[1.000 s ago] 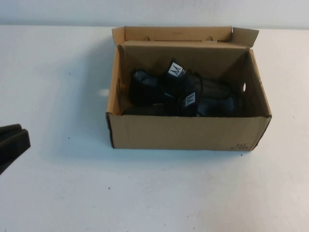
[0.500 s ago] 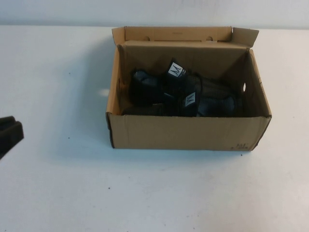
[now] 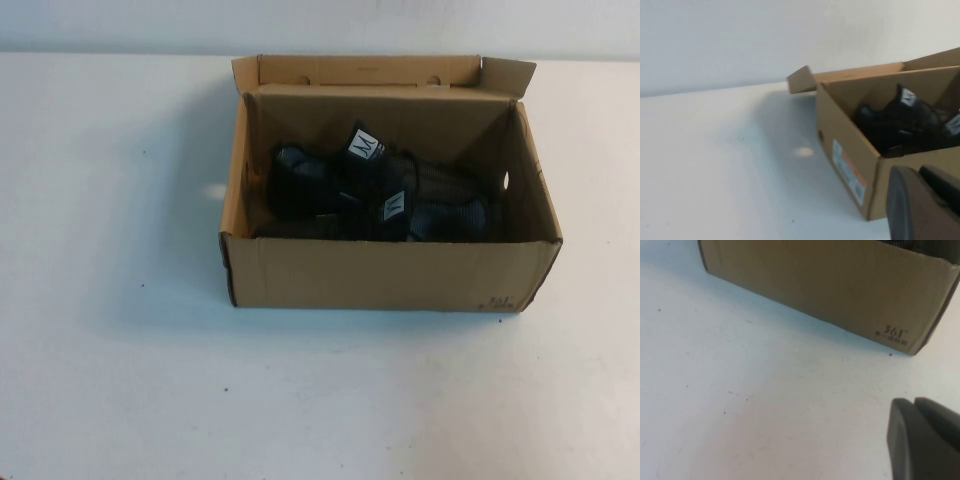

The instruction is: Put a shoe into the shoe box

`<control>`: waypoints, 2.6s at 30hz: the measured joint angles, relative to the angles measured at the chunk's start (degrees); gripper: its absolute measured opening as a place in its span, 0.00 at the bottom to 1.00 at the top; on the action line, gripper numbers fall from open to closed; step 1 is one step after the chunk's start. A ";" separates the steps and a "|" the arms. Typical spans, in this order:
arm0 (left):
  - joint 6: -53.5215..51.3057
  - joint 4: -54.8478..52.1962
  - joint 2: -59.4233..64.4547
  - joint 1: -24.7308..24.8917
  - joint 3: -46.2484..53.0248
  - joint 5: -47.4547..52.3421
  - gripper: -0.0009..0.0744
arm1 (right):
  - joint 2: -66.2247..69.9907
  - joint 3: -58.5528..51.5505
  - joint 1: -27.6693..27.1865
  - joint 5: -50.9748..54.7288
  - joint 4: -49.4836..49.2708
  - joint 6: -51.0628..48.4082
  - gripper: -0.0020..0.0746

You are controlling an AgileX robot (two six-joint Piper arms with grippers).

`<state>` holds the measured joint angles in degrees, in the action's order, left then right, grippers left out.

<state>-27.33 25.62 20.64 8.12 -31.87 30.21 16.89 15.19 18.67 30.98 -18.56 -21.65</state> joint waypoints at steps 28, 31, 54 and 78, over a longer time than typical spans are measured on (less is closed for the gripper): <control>28.40 -29.97 -21.26 0.32 33.35 -7.87 0.01 | 0.00 0.00 0.00 0.12 0.00 0.00 0.01; 29.76 -30.11 -21.26 1.90 33.35 -7.87 0.01 | 0.00 0.00 0.00 0.12 0.00 0.00 0.01; 30.32 -30.28 -21.26 3.38 33.35 -7.87 0.01 | -1.44 0.00 -0.59 0.69 -0.31 0.00 0.01; 30.32 -30.28 -21.26 3.38 33.35 -7.87 0.01 | -17.76 -4.93 -17.75 -3.75 -3.73 0.27 0.01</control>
<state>2.99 -4.66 -0.62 11.50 1.49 22.34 -0.87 10.26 0.93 27.23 -22.29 -21.38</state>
